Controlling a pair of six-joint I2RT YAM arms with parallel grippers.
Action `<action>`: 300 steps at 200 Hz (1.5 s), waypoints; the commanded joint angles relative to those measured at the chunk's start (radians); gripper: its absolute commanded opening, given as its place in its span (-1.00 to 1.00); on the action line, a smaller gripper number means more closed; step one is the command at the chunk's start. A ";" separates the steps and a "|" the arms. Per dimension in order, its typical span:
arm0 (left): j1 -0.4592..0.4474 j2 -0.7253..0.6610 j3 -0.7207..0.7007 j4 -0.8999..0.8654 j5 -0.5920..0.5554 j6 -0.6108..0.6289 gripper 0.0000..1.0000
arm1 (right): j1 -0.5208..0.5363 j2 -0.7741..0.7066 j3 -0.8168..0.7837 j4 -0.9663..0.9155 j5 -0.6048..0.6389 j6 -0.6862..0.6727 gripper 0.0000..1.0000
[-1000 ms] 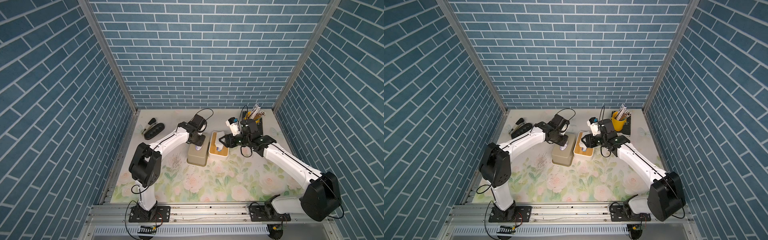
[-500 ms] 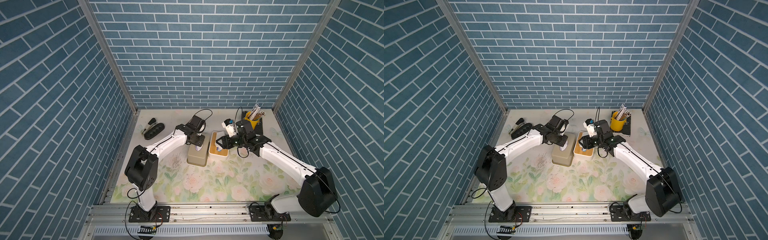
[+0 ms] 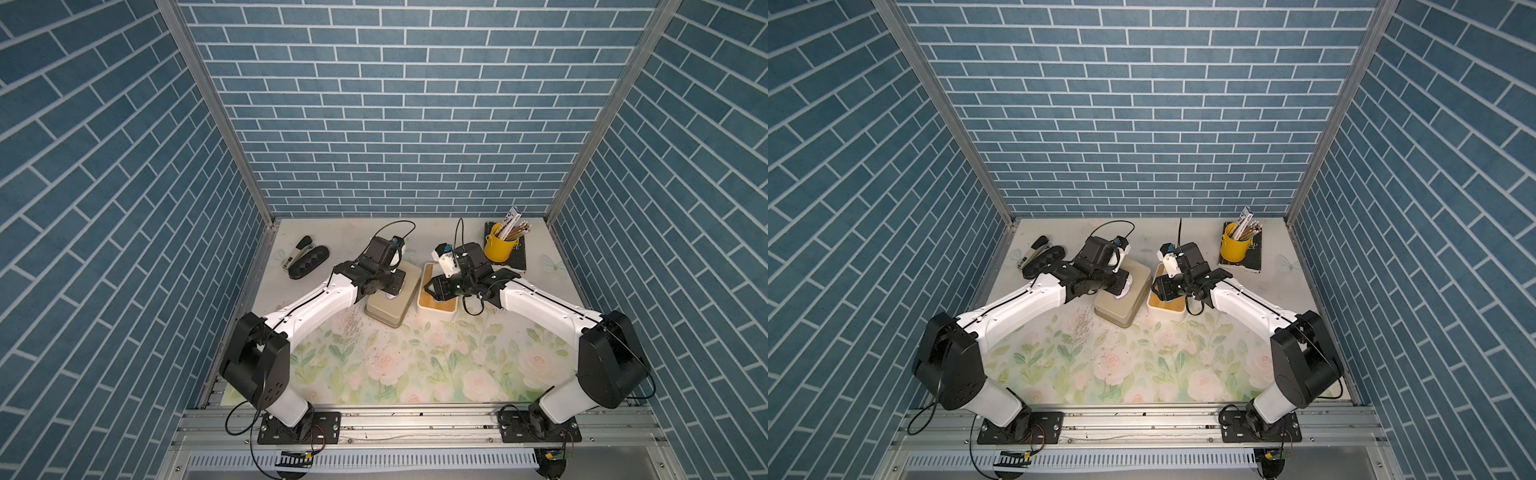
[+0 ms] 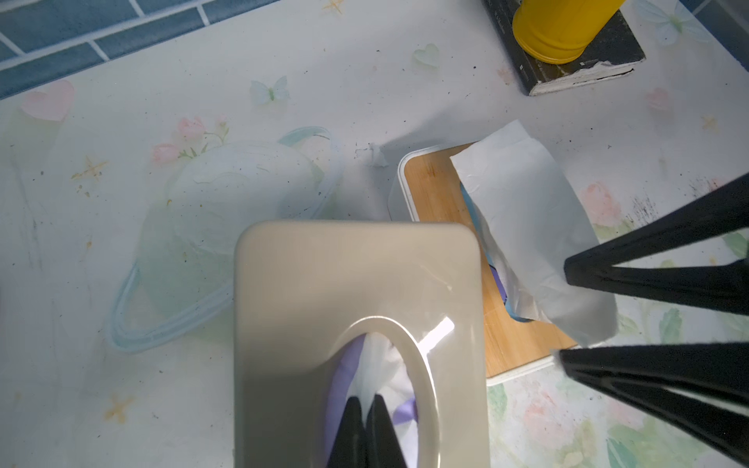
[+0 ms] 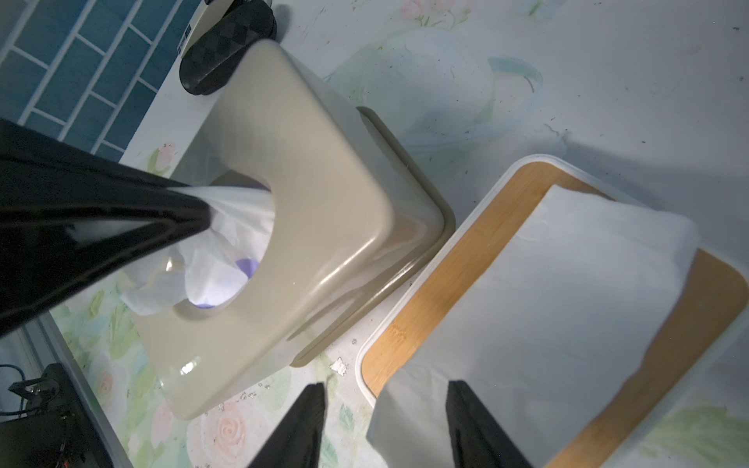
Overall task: Put the tissue paper into the tissue box
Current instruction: Pull the paper towel from the tissue box.
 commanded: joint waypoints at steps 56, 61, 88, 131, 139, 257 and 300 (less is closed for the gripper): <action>0.000 0.018 -0.040 0.116 0.043 -0.005 -1.00 | 0.008 0.196 0.205 0.017 -0.001 0.024 0.01; -0.001 0.018 -0.040 0.118 0.043 -0.003 -1.00 | 0.009 0.205 0.207 0.020 0.000 0.026 0.01; -0.001 0.009 -0.054 0.133 0.048 0.003 -1.00 | 0.017 0.250 0.212 0.021 0.015 0.026 -0.03; -0.002 -0.041 -0.111 0.190 0.073 0.016 -1.00 | 0.016 0.294 0.216 0.010 0.037 0.024 -0.07; -0.001 -0.056 -0.130 0.207 0.080 0.020 -1.00 | 0.016 0.300 0.216 0.007 0.038 0.025 -0.08; -0.002 -0.237 -0.324 0.384 0.117 0.014 -0.92 | 0.044 0.302 0.231 -0.016 0.061 0.027 -0.17; 0.001 -0.244 -0.319 0.363 0.047 0.001 0.47 | 0.048 0.216 0.213 -0.024 0.078 0.024 -0.14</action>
